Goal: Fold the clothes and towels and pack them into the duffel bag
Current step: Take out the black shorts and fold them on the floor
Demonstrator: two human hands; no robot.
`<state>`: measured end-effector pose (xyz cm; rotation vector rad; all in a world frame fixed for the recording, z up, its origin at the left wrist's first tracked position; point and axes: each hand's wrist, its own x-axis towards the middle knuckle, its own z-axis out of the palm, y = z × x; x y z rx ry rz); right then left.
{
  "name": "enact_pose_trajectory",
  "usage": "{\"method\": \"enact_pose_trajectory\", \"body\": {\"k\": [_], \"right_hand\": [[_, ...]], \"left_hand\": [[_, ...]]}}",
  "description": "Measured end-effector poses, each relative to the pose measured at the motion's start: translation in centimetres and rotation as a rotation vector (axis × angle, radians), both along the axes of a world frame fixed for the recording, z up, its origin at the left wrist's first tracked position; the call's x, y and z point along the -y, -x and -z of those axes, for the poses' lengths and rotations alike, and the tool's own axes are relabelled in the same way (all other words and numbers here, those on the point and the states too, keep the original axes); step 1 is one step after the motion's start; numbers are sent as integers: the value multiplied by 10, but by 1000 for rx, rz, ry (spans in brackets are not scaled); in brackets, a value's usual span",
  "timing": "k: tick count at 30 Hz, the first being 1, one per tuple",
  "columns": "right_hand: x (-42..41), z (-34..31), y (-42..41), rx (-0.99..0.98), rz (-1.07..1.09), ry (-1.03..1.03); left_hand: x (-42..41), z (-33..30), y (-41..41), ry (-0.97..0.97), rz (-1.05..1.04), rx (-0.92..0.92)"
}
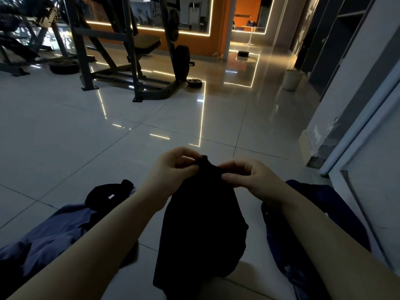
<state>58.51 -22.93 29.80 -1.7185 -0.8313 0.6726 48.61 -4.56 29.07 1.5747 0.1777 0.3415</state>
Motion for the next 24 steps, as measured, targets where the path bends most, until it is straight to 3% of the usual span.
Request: {"method": "enact_pose_trajectory", "body": {"k": [5,9,12,14,16,22,24], "right_hand": [[-14,1,11,158,158,-22],[-17,-1,9,316,265,49],[-22,-1,12,412,230,134],[-26,0,17,455,200,164],[-27,0,20,448,217,141],[-9,0,9,385,306,109],[-3,2,2,386,343,108]], "left_hand": [[0,-3,-1,65,-6,-5],[1,-2,-4,-198,-179,-120],[9,-7,-6,-452,-354,48],[11,-6,-8,-569,-230,116],[11,0,-12,-643,-39,54],[-6,14,-12,-350,127,-26],[-10,18,-12,-324,25,-23]]}}
